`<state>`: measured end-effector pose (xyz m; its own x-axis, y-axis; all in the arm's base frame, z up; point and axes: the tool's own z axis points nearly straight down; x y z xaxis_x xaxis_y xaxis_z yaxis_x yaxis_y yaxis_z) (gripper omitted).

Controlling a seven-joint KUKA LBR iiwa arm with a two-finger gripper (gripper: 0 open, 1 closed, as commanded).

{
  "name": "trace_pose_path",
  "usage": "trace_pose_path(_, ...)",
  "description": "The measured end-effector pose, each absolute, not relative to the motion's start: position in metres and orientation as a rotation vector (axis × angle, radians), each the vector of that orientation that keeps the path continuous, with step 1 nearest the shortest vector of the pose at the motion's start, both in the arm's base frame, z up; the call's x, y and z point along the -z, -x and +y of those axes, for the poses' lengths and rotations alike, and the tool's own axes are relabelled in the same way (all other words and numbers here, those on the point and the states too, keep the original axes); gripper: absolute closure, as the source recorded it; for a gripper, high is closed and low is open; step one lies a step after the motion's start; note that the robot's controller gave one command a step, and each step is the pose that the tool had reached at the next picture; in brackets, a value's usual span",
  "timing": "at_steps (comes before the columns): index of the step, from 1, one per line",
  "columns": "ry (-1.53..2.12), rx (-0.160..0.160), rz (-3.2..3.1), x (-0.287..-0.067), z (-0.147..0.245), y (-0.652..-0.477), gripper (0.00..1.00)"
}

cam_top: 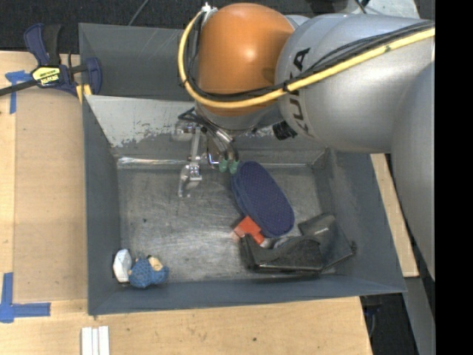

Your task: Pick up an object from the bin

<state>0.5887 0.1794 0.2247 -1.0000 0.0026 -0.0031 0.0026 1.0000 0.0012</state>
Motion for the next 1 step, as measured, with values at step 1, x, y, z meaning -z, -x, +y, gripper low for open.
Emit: trace_pose_path(1, 0.264, 0.005, 3.128, -0.2528, 0.0827, -0.5462, 0.0)
